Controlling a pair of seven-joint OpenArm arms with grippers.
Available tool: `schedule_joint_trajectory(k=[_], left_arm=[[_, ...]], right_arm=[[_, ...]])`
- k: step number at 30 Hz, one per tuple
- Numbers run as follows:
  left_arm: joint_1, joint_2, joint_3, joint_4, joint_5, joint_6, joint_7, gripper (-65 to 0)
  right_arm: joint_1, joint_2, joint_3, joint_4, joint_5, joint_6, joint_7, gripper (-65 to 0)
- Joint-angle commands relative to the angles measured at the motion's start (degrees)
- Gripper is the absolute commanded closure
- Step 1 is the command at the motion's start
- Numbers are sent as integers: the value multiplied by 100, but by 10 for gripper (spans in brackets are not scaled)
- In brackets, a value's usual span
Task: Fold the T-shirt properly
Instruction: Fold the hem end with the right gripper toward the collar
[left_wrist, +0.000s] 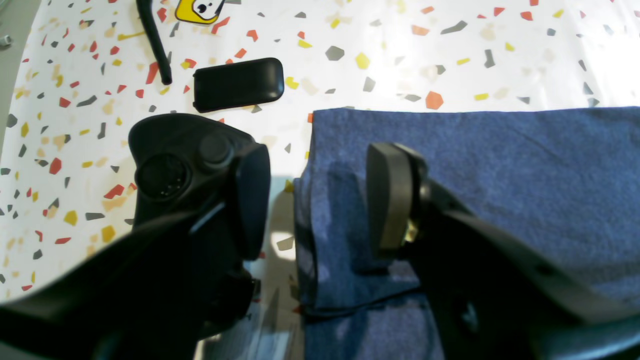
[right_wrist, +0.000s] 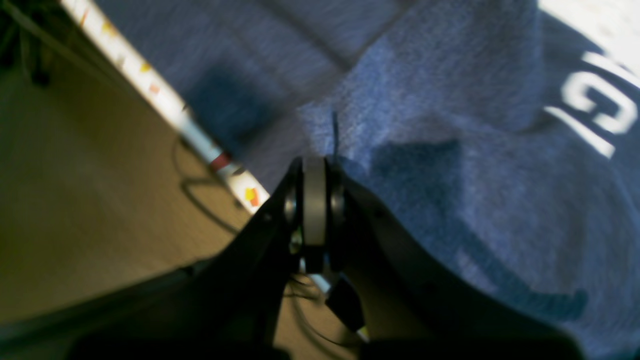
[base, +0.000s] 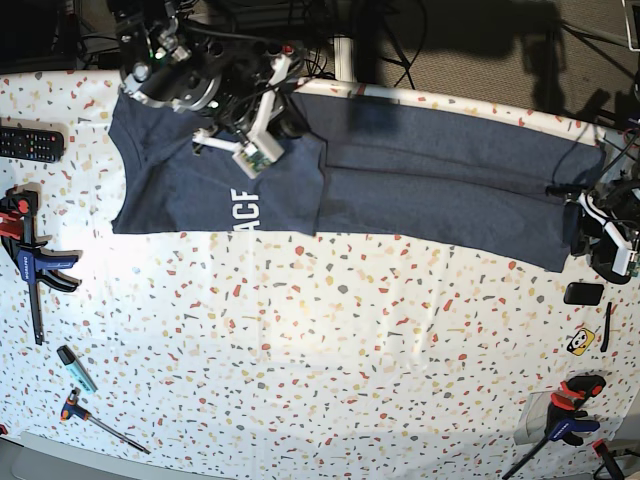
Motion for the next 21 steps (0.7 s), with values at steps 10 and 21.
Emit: schedule_joint_trajectory(k=[10,21], left_arm=[[-76,-131,-55,98,-61,42,-133,-301],[-61,-149,-55,98,-487,35,-22,-301]], right_arm=[[15,4,-173,111,-426,74,-20,-236],[48,4,61,125,-457,-339,205,-264]])
